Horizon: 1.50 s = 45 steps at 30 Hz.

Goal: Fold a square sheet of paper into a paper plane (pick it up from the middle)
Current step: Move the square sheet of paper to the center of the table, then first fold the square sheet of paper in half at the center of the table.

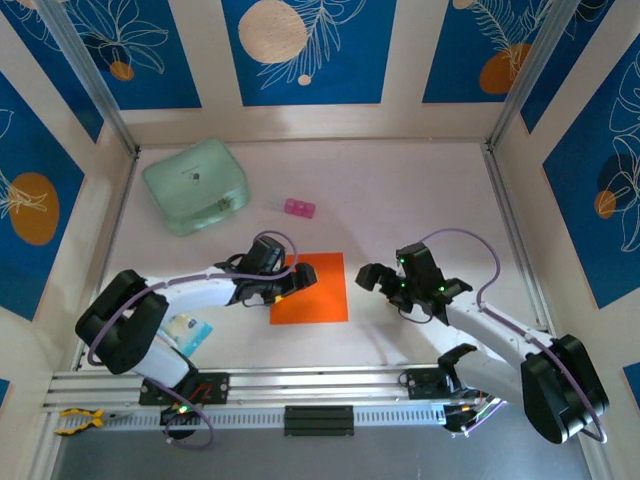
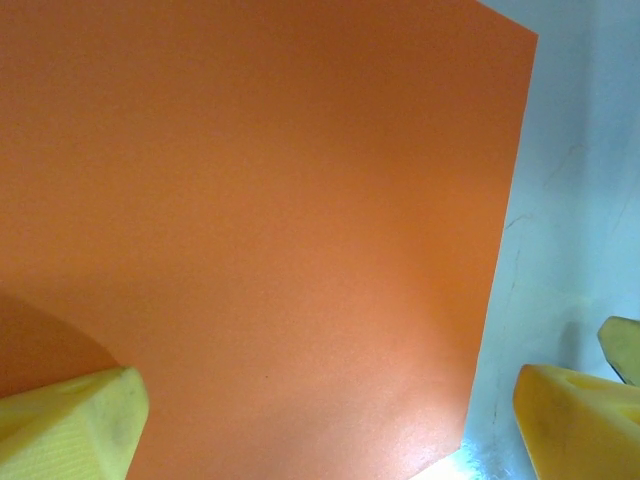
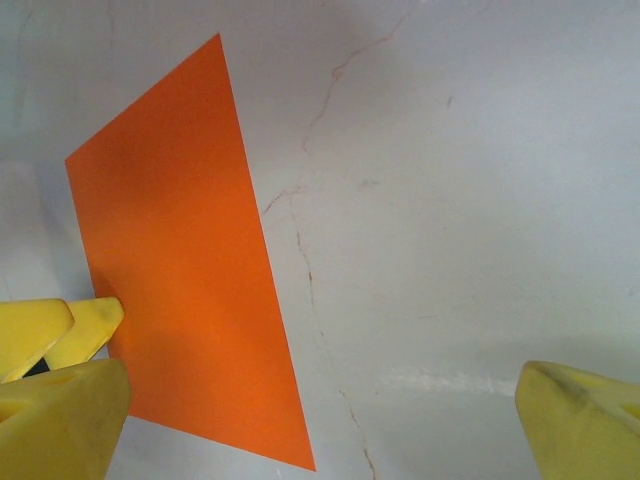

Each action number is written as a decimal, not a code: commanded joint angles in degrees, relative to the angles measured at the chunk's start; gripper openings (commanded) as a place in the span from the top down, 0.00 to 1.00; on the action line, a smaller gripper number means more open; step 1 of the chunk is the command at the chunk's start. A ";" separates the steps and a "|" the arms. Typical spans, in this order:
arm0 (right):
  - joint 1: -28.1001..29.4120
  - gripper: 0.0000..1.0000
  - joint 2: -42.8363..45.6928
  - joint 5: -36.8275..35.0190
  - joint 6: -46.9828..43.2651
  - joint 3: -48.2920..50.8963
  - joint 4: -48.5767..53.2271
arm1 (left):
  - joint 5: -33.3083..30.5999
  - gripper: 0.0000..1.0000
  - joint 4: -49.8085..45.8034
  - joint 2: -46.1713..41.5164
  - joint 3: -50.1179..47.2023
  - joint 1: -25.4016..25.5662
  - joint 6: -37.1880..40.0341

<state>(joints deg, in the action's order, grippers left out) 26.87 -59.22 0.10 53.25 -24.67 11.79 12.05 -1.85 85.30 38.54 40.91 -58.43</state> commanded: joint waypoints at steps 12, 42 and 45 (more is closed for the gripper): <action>-0.46 0.01 1.57 1.38 -0.84 -2.46 4.14 | -4.05 0.15 -25.81 6.63 18.79 0.77 22.92; -2.70 0.01 6.64 5.00 -1.18 -2.54 8.15 | -17.06 0.06 -46.26 27.49 42.12 7.44 19.05; -3.00 0.01 8.18 5.57 -1.25 -1.87 8.37 | -18.35 0.06 -46.45 27.52 41.61 7.50 18.57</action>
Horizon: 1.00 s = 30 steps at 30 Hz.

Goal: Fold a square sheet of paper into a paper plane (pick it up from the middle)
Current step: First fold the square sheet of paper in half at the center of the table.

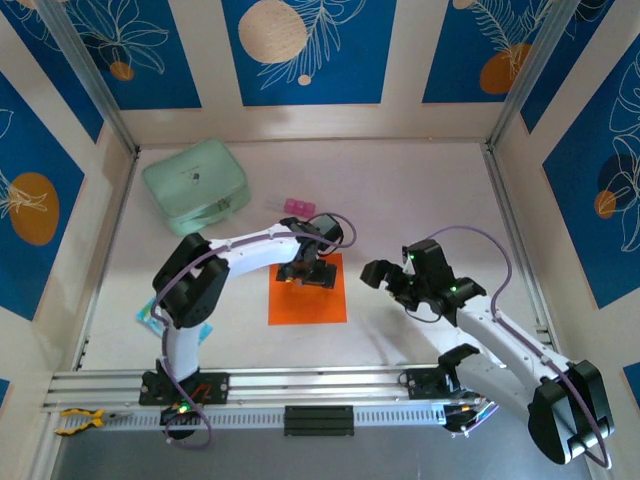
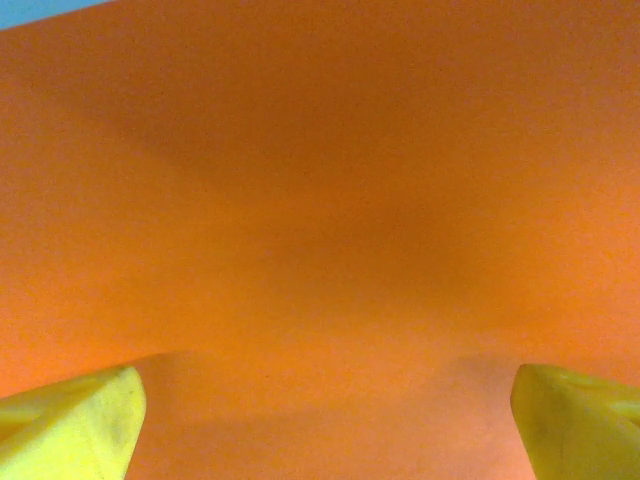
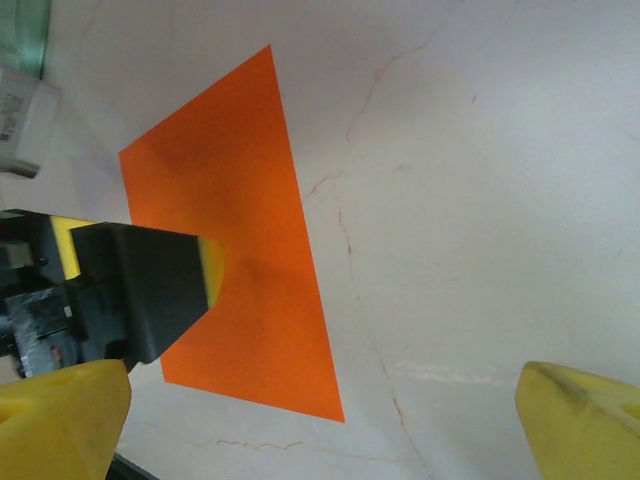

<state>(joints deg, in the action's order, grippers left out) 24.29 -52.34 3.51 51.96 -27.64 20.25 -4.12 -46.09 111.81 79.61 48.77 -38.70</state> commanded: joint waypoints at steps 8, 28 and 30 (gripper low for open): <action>-1.35 0.01 1.52 3.69 -0.45 1.79 -0.52 | -2.74 0.04 -0.99 -0.01 -1.39 -1.04 -3.73; -2.31 0.01 -0.05 4.84 -0.64 2.09 -0.73 | -0.15 0.04 0.29 -0.02 -1.83 -1.47 -7.18; -2.29 0.01 -0.06 4.84 -0.64 2.08 -0.83 | 0.48 0.04 0.22 0.07 -1.78 -1.41 -7.68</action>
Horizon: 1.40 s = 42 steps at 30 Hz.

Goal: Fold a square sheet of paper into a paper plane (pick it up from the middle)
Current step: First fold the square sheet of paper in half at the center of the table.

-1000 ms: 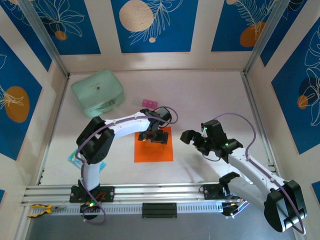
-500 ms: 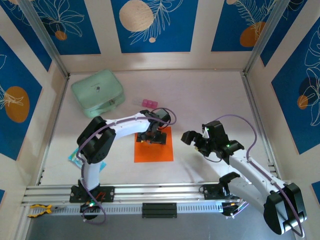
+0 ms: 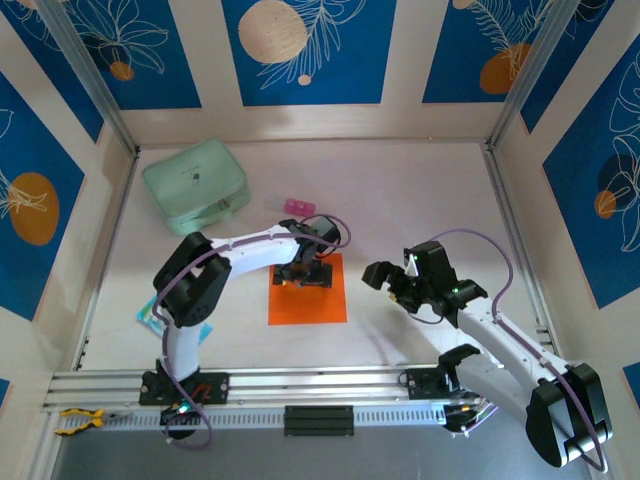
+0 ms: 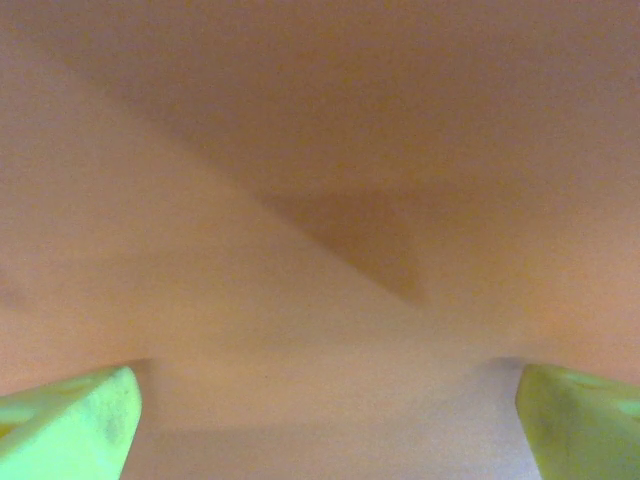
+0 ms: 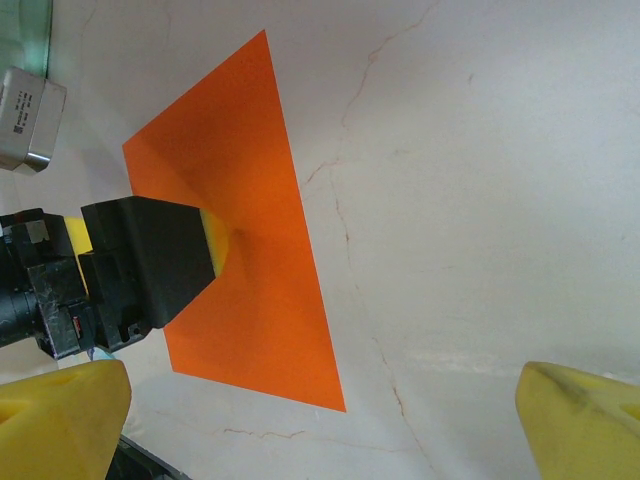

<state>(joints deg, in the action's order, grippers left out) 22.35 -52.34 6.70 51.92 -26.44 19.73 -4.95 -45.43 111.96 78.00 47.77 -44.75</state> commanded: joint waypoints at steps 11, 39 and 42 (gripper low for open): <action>-0.49 0.01 -0.95 1.21 0.36 1.36 -0.95 | 1.79 0.05 1.00 0.86 -1.39 -0.16 -2.93; -1.09 0.01 -1.28 -0.92 1.65 1.69 0.95 | 3.02 0.08 1.48 5.73 -2.32 0.63 -1.56; -1.09 0.01 -1.11 -1.05 1.66 1.65 1.01 | 2.86 0.08 1.40 5.70 -2.32 0.60 -1.54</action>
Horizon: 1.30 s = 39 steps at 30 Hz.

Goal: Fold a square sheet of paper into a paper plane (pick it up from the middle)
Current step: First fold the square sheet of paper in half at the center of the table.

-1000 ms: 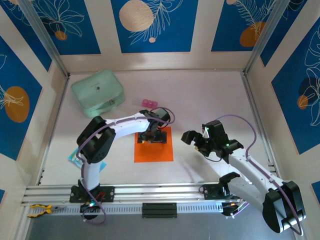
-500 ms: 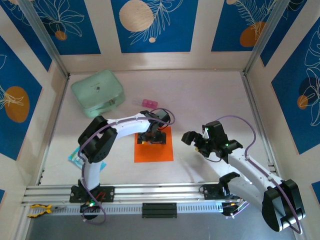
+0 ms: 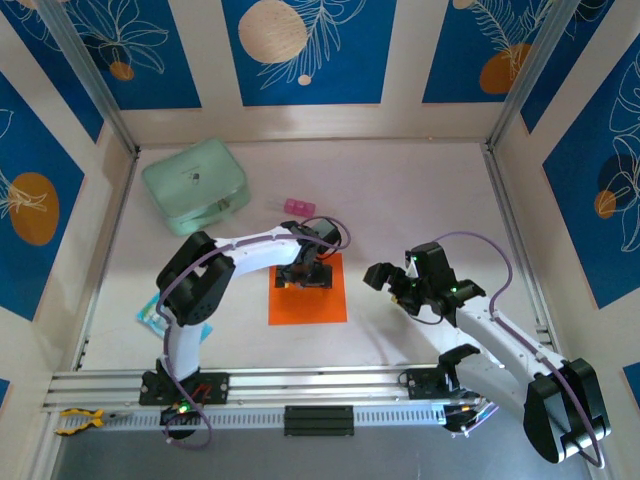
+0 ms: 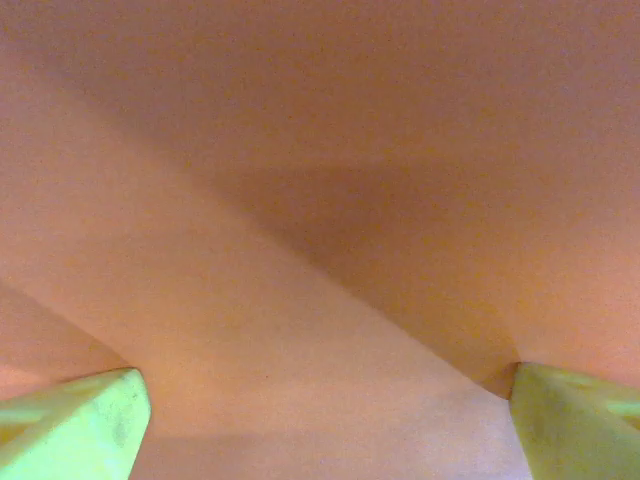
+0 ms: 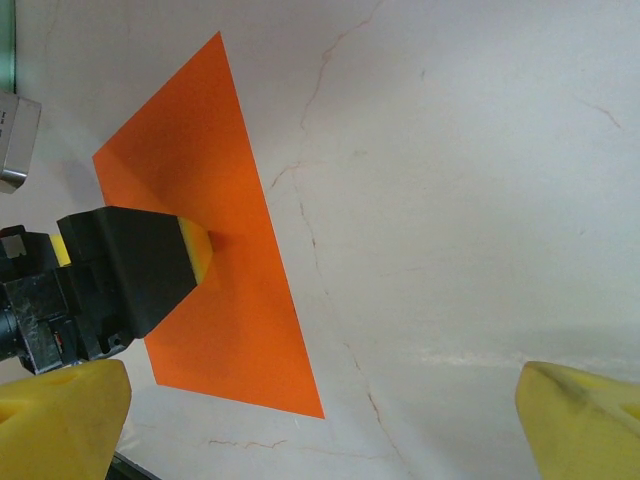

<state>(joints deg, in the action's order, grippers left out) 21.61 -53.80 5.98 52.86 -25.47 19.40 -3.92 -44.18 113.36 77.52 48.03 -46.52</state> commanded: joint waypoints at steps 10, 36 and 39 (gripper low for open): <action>-0.40 0.01 0.44 -0.61 1.07 0.51 1.99 | 1.85 0.11 0.50 3.69 -2.02 0.74 0.65; -0.22 0.01 0.63 -0.44 1.98 0.15 1.54 | 0.58 0.55 7.65 -6.16 -4.86 1.02 6.00; -0.17 0.01 0.28 0.31 2.12 0.12 0.74 | 2.68 0.64 10.70 -7.81 -6.41 0.98 6.37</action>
<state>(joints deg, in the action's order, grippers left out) 21.61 -53.80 5.78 54.17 -25.47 20.18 -3.27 -36.71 108.49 72.47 48.64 -40.95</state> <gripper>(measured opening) 0.991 0.367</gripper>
